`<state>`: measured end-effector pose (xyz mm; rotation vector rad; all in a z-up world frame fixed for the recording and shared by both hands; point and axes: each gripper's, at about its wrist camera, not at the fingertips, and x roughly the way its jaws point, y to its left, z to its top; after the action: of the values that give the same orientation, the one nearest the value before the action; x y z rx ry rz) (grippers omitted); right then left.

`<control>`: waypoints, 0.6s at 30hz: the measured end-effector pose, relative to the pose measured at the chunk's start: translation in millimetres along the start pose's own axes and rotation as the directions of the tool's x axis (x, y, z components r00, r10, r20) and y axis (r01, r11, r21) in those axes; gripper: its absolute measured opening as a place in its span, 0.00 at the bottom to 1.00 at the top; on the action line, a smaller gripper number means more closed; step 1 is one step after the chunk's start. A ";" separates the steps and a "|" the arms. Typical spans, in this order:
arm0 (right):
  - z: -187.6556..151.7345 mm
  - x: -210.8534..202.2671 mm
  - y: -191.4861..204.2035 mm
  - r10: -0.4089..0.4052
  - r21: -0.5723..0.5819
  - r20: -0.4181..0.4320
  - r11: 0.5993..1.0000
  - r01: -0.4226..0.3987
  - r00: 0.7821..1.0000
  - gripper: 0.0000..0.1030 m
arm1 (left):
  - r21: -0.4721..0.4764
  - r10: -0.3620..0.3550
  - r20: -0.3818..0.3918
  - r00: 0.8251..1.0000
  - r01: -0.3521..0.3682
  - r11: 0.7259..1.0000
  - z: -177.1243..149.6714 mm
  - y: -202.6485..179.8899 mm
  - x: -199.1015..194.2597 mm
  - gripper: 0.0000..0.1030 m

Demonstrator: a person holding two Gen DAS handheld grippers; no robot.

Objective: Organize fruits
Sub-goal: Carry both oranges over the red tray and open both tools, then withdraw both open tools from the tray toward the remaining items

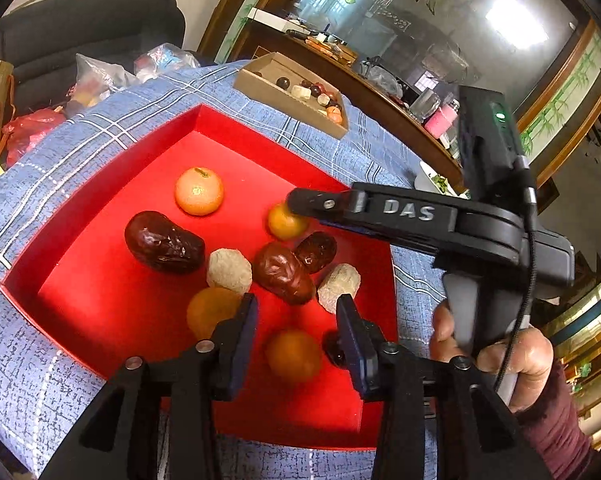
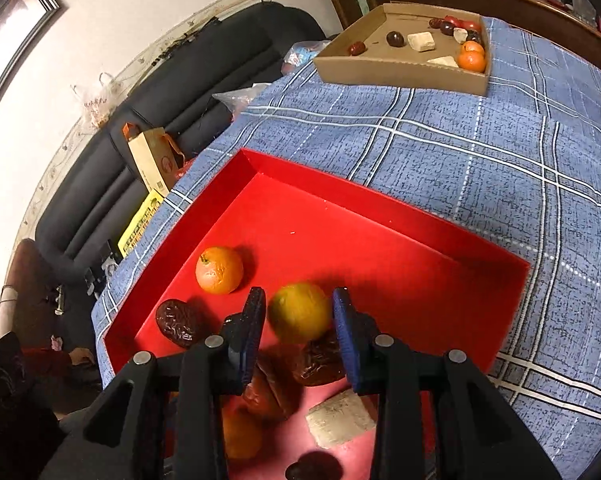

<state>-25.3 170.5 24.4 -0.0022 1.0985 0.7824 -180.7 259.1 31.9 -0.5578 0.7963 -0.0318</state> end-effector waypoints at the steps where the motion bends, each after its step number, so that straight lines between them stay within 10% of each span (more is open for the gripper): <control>1: -0.4 -5.4 -1.0 0.002 0.000 0.011 1.000 -0.002 1.000 0.34 | -0.001 0.000 0.000 1.000 0.000 1.000 0.6 -0.7 -0.2 0.44; 18: -66.3 -103.9 -48.0 -0.138 -0.009 0.143 0.990 0.141 0.980 0.43 | 0.181 0.195 0.132 0.972 -0.217 0.959 -9.3 -63.3 -18.9 0.68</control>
<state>-73.6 51.8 57.4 -0.0388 0.9449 0.6568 -189.1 205.0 70.0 -0.2870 0.7279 0.1123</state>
